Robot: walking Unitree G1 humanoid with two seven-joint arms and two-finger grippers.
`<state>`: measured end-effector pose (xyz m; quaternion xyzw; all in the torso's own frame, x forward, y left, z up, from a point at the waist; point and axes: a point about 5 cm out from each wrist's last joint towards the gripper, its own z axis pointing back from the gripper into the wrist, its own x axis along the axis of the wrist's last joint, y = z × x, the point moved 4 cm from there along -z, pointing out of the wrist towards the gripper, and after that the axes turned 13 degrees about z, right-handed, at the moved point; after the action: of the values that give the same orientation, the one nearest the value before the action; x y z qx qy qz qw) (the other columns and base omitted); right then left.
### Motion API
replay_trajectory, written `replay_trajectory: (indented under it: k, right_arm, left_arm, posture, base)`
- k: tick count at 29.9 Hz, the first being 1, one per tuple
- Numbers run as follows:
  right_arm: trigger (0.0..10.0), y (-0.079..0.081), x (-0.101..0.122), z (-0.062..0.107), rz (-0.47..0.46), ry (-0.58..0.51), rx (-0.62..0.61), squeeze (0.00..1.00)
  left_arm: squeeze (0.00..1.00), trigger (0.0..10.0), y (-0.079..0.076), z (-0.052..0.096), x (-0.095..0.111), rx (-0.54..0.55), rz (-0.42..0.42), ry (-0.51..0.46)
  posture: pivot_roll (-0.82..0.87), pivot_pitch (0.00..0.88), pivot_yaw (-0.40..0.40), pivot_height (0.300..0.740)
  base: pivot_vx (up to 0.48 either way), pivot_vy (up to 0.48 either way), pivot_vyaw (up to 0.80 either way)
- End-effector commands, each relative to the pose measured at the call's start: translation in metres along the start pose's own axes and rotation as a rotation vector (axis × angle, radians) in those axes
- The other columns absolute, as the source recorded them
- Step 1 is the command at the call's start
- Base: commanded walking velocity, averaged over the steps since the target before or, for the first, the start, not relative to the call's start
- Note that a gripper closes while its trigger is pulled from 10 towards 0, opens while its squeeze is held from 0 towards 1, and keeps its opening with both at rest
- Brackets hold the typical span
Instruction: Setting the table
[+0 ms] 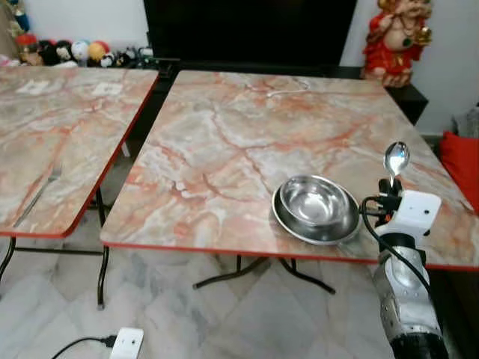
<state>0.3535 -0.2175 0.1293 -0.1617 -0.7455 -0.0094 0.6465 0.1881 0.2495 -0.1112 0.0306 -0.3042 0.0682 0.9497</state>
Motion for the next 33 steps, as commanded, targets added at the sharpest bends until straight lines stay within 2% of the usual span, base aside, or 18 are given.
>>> replay_trajectory:
  k: [1, 7, 11, 13, 16, 17, 19, 23, 24, 26, 33]
  right_arm:
    - [10.0, -0.012, -0.006, 0.001, 0.013, 0.022, -0.031, 0.00]
    - [10.0, -0.019, -0.002, -0.003, 0.002, 0.016, -0.060, 0.00]
    - [10.0, -0.033, -0.002, -0.009, -0.006, 0.038, -0.085, 0.00]
    - [10.0, -0.038, 0.000, -0.012, 0.020, 0.040, -0.079, 0.00]
    - [10.0, -0.052, -0.007, -0.017, 0.097, 0.122, -0.091, 0.00]
    - [10.0, -0.067, -0.014, -0.025, 0.114, 0.210, -0.061, 0.00]
    - [10.0, -0.071, -0.017, -0.027, 0.115, 0.247, -0.031, 0.00]
    - [10.0, -0.067, -0.025, -0.030, 0.109, 0.310, 0.061, 0.00]
    - [10.0, -0.064, -0.034, -0.030, 0.118, 0.362, 0.107, 0.00]
    - [10.0, -0.063, -0.037, -0.029, 0.119, 0.379, 0.116, 0.00]
    - [10.0, -0.049, -0.061, -0.022, 0.034, 0.507, 0.204, 0.00]
  left_arm:
    - [0.00, 10.0, -0.005, -0.001, -0.001, -0.008, 0.011, 0.002]
    - [0.00, 10.0, -0.003, -0.001, 0.000, -0.001, 0.013, 0.000]
    - [0.00, 10.0, -0.004, -0.001, 0.000, -0.002, 0.013, 0.000]
    - [0.00, 10.0, -0.003, -0.001, 0.000, -0.002, 0.014, -0.001]
    - [0.00, 10.0, -0.004, -0.001, 0.000, -0.003, 0.014, 0.000]
    - [0.00, 10.0, -0.004, -0.001, 0.000, -0.005, 0.013, 0.002]
    - [0.00, 10.0, -0.005, -0.001, -0.001, -0.007, 0.010, 0.005]
    - [0.00, 10.0, -0.004, -0.001, -0.001, -0.008, 0.009, 0.005]
    - [0.00, 10.0, -0.001, 0.000, -0.002, -0.007, 0.014, 0.006]
    - [0.00, 10.0, 0.000, 0.000, -0.002, -0.006, 0.016, 0.006]
    - [0.00, 10.0, 0.008, 0.002, -0.004, -0.002, 0.017, 0.015]
  posture:
    - [0.08, 0.000, -0.044, 0.740]
    - [0.08, 0.002, -0.045, 0.740]
    - [0.08, 0.005, -0.044, 0.740]
    - [0.08, 0.005, -0.044, 0.740]
    - [0.07, 0.008, -0.040, 0.740]
    - [0.07, 0.009, -0.040, 0.740]
    - [0.07, 0.009, -0.040, 0.740]
    - [0.06, 0.009, -0.037, 0.740]
    - [0.06, 0.011, -0.040, 0.740]
    - [0.07, 0.011, -0.040, 0.740]
    - [0.06, 0.008, -0.037, 0.740]
  base:
    - [0.000, 0.000, 0.00]
    - [0.000, 0.000, 0.00]
    - [0.000, 0.000, 0.00]
    - [0.000, 0.000, 0.00]
    - [0.000, 0.000, 0.00]
    - [0.000, 0.000, 0.00]
    - [0.000, 0.000, 0.00]
    - [0.000, 0.000, 0.00]
    - [0.000, 0.000, 0.00]
    - [0.000, 0.000, 0.00]
    - [0.000, 0.000, 0.00]
